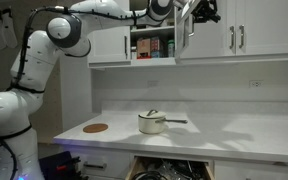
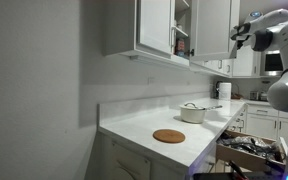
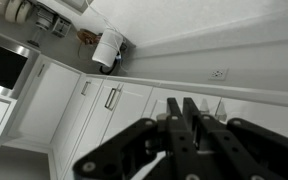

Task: Close the right door of the first upper cabinet

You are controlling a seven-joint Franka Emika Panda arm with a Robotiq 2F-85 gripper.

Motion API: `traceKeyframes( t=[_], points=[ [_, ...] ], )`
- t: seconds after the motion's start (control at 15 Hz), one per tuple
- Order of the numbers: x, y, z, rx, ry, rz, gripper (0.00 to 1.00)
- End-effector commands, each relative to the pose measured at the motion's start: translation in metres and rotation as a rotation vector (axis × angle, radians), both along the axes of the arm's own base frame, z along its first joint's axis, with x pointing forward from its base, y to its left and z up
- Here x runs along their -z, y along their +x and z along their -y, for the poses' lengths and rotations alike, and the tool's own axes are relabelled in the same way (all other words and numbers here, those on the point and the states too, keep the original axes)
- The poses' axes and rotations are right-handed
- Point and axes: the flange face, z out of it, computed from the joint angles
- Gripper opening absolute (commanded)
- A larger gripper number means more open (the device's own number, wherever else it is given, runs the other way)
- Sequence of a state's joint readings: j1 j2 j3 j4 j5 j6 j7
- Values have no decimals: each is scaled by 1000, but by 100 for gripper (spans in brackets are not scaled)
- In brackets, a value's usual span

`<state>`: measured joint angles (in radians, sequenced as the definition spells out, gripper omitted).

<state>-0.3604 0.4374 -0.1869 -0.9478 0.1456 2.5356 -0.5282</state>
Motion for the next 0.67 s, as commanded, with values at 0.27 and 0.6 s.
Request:
traceKeyframes(
  t=[0.27, 0.6],
  points=[
    [-5, 12, -20, -70, 43, 33, 0],
    [5, 20, -36, -136, 142, -43, 0]
  ],
)
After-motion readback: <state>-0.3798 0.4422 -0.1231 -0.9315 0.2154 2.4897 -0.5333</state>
